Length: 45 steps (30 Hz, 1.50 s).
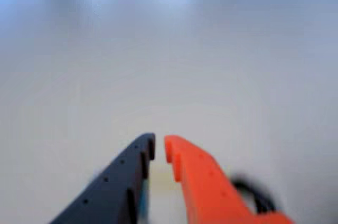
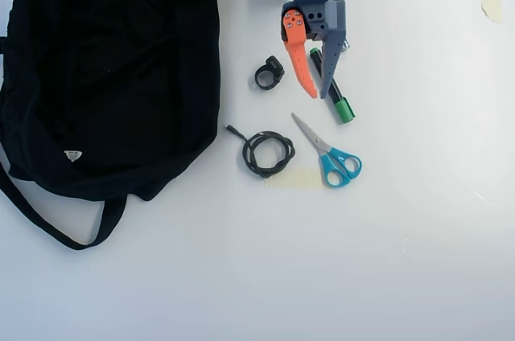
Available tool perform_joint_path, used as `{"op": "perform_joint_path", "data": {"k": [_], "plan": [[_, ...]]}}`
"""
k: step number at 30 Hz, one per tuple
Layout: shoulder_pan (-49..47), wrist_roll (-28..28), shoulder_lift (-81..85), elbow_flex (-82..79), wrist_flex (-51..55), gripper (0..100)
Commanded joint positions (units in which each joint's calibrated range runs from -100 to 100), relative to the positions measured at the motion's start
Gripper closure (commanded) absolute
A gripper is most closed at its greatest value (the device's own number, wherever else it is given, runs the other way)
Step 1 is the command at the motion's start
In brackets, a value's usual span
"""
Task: Put the bike light into the black bag
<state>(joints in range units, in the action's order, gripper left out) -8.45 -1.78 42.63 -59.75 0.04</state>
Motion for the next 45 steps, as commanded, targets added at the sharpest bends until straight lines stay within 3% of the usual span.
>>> {"op": "perform_joint_path", "data": {"k": [1, 8, 17, 28, 36, 45], "plan": [[-0.23, 0.42, -11.35, 17.61, -2.28, 98], [0.22, 0.68, -30.85, 42.77, -0.56, 98], [0.30, 3.83, -46.78, 72.60, 17.96, 98], [1.57, 4.30, -46.95, 71.70, 19.77, 98], [1.64, 4.40, -44.29, 67.83, 26.66, 98], [1.87, 4.46, -39.98, 68.64, 59.30, 98]]}}
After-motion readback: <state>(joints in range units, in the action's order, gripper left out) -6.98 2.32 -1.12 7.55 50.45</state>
